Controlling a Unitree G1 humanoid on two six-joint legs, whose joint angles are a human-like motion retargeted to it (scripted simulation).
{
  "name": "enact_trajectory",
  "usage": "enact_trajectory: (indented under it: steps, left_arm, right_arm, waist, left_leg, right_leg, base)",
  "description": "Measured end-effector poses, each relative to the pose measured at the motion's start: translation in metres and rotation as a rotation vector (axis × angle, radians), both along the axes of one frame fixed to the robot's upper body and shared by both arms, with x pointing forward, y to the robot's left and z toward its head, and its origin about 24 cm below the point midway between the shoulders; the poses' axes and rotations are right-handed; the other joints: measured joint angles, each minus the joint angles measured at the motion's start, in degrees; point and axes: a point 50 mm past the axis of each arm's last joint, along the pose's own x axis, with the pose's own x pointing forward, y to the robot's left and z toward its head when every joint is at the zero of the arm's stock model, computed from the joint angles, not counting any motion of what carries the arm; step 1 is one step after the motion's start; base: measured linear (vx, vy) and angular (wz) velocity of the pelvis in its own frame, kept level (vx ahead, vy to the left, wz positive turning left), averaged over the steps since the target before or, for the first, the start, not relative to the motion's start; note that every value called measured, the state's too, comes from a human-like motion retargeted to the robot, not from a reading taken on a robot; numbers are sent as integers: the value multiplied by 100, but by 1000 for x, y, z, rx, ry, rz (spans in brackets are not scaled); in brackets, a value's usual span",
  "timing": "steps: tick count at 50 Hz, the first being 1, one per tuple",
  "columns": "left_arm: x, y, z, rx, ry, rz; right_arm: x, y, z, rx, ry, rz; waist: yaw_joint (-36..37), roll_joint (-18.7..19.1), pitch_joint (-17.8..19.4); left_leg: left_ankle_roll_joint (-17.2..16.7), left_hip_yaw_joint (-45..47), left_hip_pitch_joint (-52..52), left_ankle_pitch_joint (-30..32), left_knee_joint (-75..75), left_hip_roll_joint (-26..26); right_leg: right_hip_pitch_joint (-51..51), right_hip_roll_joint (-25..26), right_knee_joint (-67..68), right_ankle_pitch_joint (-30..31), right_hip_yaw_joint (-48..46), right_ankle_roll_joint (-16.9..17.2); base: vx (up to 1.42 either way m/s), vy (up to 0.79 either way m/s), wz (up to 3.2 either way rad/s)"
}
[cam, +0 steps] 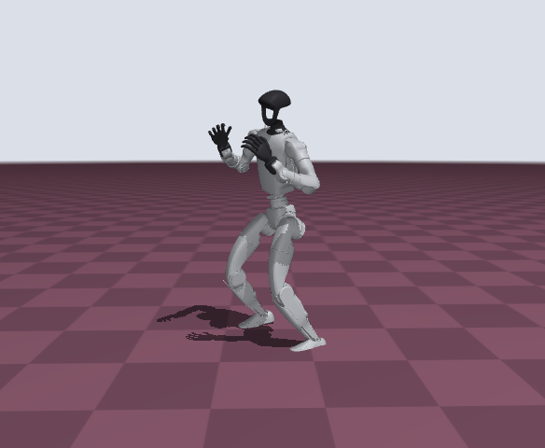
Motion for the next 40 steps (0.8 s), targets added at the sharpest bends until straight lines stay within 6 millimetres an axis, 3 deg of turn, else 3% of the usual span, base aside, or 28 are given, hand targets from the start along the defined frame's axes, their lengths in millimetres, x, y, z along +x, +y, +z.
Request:
enact_trajectory:
  steps: [5,9,14,20,25,30,35,38,40]
  left_arm:
    - [-8,-7,-13,9,39,-64]
    - [-12,-5,-40,-38,191,-95]
    - [-17,4,-75,-89,384,-78]
    - [-7,14,-111,-111,527,47]
    - [22,14,-146,-126,649,153]
    - [52,-8,-167,-107,736,153]
    - [82,-46,-176,-41,804,65]
    - [81,-64,-189,12,872,2]
    - [85,-74,-195,55,918,-43]
  right_arm:
    - [-3,4,-12,57,40,36]
    - [-2,14,-22,47,77,94]
    - [-3,20,-32,-21,110,134]
    - [-8,17,-40,-106,136,107]
    - [-11,19,-52,-152,215,129]
    - [-12,29,-75,-203,361,210]
    - [-5,45,-96,-306,504,329]
    - [-6,54,-109,-352,581,392]
    - [1,59,-116,-388,632,435]
  waist:
    - [153,163,-261]
    - [345,349,-409]
    - [374,779,-595]
    - [250,1348,-612]
    - [-149,1660,-513]
    - [-596,1798,-414]
    - [-871,1858,-389]
    - [-1007,1904,-358]
    - [-1029,1894,-376]
  left_leg:
    - [-225,-155,92,45,41,474]
    - [-263,-242,35,-53,524,871]
    - [-167,100,-43,128,1220,1305]
    - [-22,274,-150,23,1499,1045]
    - [-112,269,-207,146,852,589]
    - [-249,162,-233,448,285,338]
    - [-299,69,22,806,-480,125]
    - [-306,63,9,812,-331,131]
    - [-257,126,286,938,-823,50]
  right_leg:
    - [222,102,-856,-39,-321,50]
    - [550,626,-1132,-332,-572,-122]
    - [996,1472,-1776,-243,-413,-243]
    - [1518,2260,-2490,-6,151,-264]
    - [1908,2538,-2931,151,653,-158]
    - [2103,2756,-2974,232,1093,-22]
    - [2471,2693,-3607,448,1569,178]
    - [2439,2864,-3359,421,1757,248]
    - [2668,2659,-3864,549,1929,396]
  base:
    - [16,-37,-100]
    - [24,-39,-161]
    - [31,-30,-191]
    - [31,-21,-209]
    - [26,-14,-180]
    - [17,-10,-154]
    - [14,-2,-139]
    - [9,1,-135]
    - [16,8,-124]
